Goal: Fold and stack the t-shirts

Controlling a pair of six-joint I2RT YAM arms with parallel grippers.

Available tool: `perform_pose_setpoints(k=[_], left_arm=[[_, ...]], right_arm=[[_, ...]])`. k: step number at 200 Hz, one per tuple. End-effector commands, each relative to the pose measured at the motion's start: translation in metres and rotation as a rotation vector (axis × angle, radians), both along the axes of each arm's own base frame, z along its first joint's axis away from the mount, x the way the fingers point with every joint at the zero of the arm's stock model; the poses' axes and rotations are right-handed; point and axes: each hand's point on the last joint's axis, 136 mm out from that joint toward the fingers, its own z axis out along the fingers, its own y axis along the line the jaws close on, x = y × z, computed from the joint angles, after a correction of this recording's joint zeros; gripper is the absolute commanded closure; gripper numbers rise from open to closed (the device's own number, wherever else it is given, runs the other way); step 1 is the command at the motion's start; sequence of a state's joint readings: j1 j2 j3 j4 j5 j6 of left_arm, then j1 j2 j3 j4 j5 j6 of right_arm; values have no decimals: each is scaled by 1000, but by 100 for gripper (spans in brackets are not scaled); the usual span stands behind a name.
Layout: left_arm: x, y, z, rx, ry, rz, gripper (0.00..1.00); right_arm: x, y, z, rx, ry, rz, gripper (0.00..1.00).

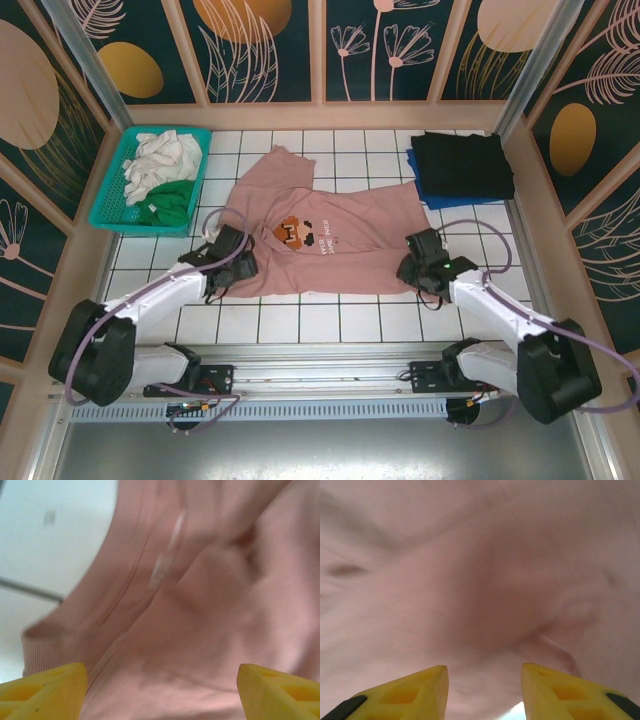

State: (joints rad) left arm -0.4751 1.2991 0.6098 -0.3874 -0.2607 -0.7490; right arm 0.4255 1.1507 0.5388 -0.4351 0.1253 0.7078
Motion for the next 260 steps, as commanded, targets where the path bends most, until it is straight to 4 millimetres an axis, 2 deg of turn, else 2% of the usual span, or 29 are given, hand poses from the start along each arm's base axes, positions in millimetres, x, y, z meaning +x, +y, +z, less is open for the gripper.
perform_pose_setpoints(k=[1, 11, 24, 55, 92, 118, 137, 146, 159, 178, 199, 214, 238, 260], left_arm=[[-3, 0, -19, -20, 39, 50, 29], [-3, 4, -24, 5, 58, 62, 43], [-1, 7, -28, 16, 71, 65, 67], [3, 22, -23, 33, 60, 92, 100], [-2, 54, -5, 74, 21, 174, 100], [-3, 58, -2, 69, 2, 210, 100], [-4, 60, -8, 80, 25, 218, 94], [-3, 59, -8, 77, 29, 215, 87], [3, 52, 0, 44, 4, 203, 63], [18, 40, 25, -29, -85, 167, 53], [37, 25, 57, -93, -184, 110, 50], [52, 12, 66, -125, -203, 63, 50], [79, -12, 57, -137, -172, -12, 49], [102, -25, 39, -122, -128, -51, 49]], right_arm=[[5, -3, -9, 28, 20, -59, 58], [7, -14, -11, 5, 33, -92, 58], [7, -27, -13, -10, 44, -135, 57], [7, -49, -13, 0, 42, -191, 54], [9, -71, -7, 0, 22, -231, 48], [16, -70, -9, 51, 14, -226, 49], [23, -68, -2, 60, -12, -223, 52], [29, -67, 5, 66, -48, -220, 52], [36, -54, 14, 135, -87, -178, 52], [42, -48, 17, 146, -102, -151, 52], [44, -46, 5, 142, -71, -140, 53], [45, -46, -6, 133, -42, -143, 54], [52, -47, -11, 123, -34, -140, 62], [63, -47, -6, 111, -49, -138, 76]])
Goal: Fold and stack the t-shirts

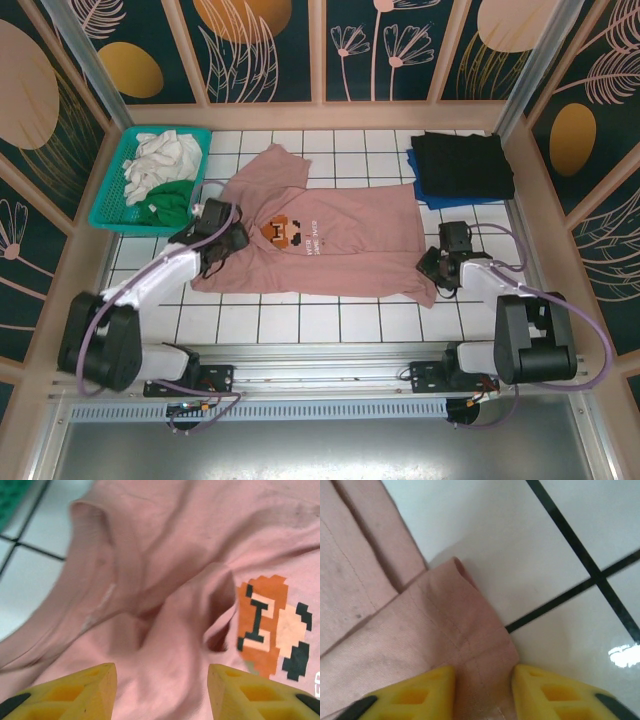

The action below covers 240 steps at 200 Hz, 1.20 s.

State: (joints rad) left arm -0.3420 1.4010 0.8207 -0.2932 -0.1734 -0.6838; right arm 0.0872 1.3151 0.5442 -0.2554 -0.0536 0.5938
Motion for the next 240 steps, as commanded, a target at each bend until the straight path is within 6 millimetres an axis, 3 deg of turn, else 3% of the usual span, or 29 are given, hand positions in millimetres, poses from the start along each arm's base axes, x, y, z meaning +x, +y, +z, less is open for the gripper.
perform_pose_setpoints(k=[1, 26, 29, 53, 62, 76, 101, 155, 188, 203, 214, 228, 240], left_arm=[[22, -20, -14, 2, 24, -88, 49], [40, -26, -36, 35, 71, -113, 51], [48, -30, -31, 28, 56, -120, 52], [59, -38, -47, 32, 94, -145, 73], [62, -36, -47, 46, 95, -141, 88], [71, -35, -42, 73, 82, -139, 100], [107, -32, -29, 113, 56, -137, 100], [223, -38, 7, 123, -44, -151, 100], [262, -43, 23, 118, -97, -170, 100], [269, -38, 38, 132, -108, -161, 100], [264, -31, 59, 154, -105, -142, 100], [241, -22, 87, 162, -100, -111, 100], [208, -13, 108, 161, -111, -74, 100]], right_arm=[[23, 4, 15, -6, -62, 18, 77], [39, 4, 24, -21, -79, 31, 92], [41, 4, 24, -23, -78, 34, 93], [52, 3, 24, -40, -69, 45, 100], [57, 3, 25, -45, -69, 47, 100], [67, 4, 27, -44, -76, 54, 100], [99, 10, 35, -41, -95, 73, 100], [201, 21, 59, -64, -177, 125, 100], [248, 27, 60, -64, -207, 147, 100], [265, 29, 71, -62, -210, 158, 100], [267, 29, 93, -92, -211, 158, 100], [254, 30, 126, -128, -257, 156, 100], [229, 36, 139, -90, -287, 167, 100]])
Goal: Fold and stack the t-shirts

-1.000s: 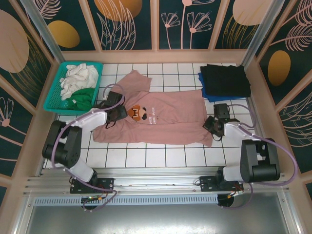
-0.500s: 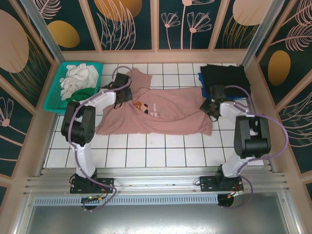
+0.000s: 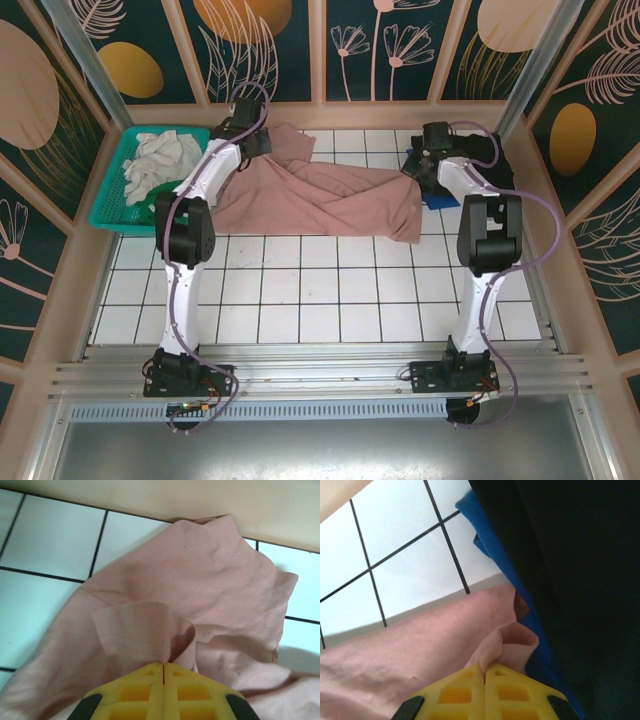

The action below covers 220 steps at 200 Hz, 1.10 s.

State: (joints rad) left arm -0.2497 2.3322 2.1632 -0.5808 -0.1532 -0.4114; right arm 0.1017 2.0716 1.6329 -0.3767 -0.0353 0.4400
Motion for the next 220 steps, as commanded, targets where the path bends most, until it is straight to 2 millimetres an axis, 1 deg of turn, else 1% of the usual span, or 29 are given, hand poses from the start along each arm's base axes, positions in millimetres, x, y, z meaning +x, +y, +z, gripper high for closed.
perform_pose_setpoints(k=[1, 3, 5, 7, 9, 11, 13, 19, 23, 24, 27, 47, 67, 69, 73, 74, 75, 78, 87, 102, 121, 132, 138, 145, 165, 181, 200, 211, 220], left_arm=[[-57, 24, 56, 35, 4, 60, 100], [-63, 24, 62, 29, -9, 61, 100], [-71, 24, 60, 28, -4, 62, 100], [-77, 25, 66, 21, -17, 65, 100], [-85, 25, 63, 21, -14, 68, 100], [-92, 26, 68, 13, -25, 74, 100], [-100, 27, 64, 14, -19, 79, 100], [-123, 28, 67, -1, -30, 93, 100], [-137, 26, 63, -7, -26, 94, 100], [-141, 26, 57, -4, -14, 94, 100], [-153, 26, 63, -17, -29, 95, 100], [-226, 24, 27, -7, 69, 111, 100], [-291, 42, -9, 10, 179, 170, 100], [-294, 43, -8, 2, 178, 177, 100], [-309, 47, -20, 2, 206, 187, 100], [-314, 49, -28, 9, 228, 189, 100], [-315, 49, -23, -3, 214, 191, 100], [-325, 52, -32, -2, 239, 198, 100], [-345, 53, -40, -40, 259, 204, 100], [-371, 61, -46, -80, 282, 242, 100], [-392, 65, -43, -145, 275, 274, 100], [-399, 62, -41, -198, 267, 270, 100], [-403, 61, -41, -223, 266, 268, 93], [-407, 58, -40, -258, 263, 261, 82], [-414, 48, -35, -349, 245, 223, 75], [-416, 45, -25, -379, 219, 198, 71], [-403, 40, -7, -396, 156, 165, 64], [-385, 32, 4, -398, 107, 129, 62], [-362, 19, 12, -394, 72, 82, 60]], right_arm=[[-38, 8, 57, -9, -59, 35, 100], [-43, 9, 60, 1, -68, 38, 100], [-48, 10, 61, 10, -70, 40, 100], [-53, 11, 61, 18, -71, 43, 100], [-59, 12, 60, 26, -68, 45, 100], [-65, 13, 60, 32, -70, 48, 100], [-71, 14, 58, 37, -68, 49, 100], [-88, 15, 53, 47, -59, 46, 100], [-101, 15, 46, 47, -45, 40, 100], [-104, 15, 43, 48, -38, 39, 100], [-113, 15, 40, 48, -31, 37, 100], [-177, 15, 4, 39, 53, 23, 100], [-235, 6, -18, 69, 109, -23, 100], [-239, 6, -18, 74, 108, -28, 100], [-248, 5, -19, 83, 110, -36, 100], [-250, 5, -20, 85, 112, -37, 100], [-252, 5, -20, 88, 111, -37, 100], [-258, 4, -20, 96, 111, -41, 100], [-273, 0, -21, 105, 114, -68, 98], [-289, -1, -15, 120, 99, -79, 97], [-302, -3, -8, 127, 100, -96, 94], [-306, -2, -6, 136, 94, -91, 86], [-307, 0, -4, 141, 93, -84, 78], [-308, 1, -2, 145, 89, -78, 76], [-306, 8, 16, 157, 54, -48, 71], [-301, 13, 42, 156, -13, -21, 66], [-287, 19, 65, 161, -111, 0, 60], [-271, 29, 69, 188, -146, 27, 59], [-254, 42, 67, 207, -158, 63, 58]])
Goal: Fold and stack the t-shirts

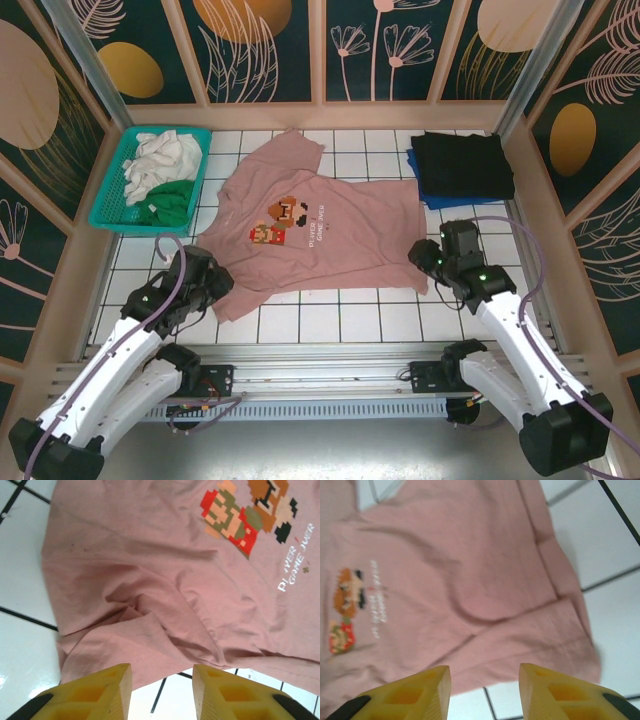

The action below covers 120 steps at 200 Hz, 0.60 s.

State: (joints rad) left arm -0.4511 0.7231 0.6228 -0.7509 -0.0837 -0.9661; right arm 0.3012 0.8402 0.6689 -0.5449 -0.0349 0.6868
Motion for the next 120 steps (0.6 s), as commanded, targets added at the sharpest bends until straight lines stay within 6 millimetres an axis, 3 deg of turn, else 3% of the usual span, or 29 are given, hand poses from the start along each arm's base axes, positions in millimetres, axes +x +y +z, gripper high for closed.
perform_pose_setpoints(k=[1, 26, 45, 54, 69, 94, 120], left_arm=[[43, -28, 29, -26, -119, -84, 60], [125, -59, 34, 82, -149, -152, 59], [197, -72, 33, 216, -139, -154, 64], [227, -75, 23, 237, -117, -152, 64], [271, -71, -11, 232, -57, -142, 66], [311, -51, -61, 224, 31, -110, 66], [316, -26, -97, 264, 96, -74, 63]], right_arm=[[39, 21, 19, 31, -111, 47, 58], [101, 46, -14, -40, -54, 104, 57], [145, 42, -53, -135, 39, 73, 59], [165, 38, -67, -155, 64, 58, 60], [194, 28, -93, -177, 106, 22, 62], [229, 23, -127, -199, 182, 8, 64], [255, 24, -157, -186, 263, 21, 64]])
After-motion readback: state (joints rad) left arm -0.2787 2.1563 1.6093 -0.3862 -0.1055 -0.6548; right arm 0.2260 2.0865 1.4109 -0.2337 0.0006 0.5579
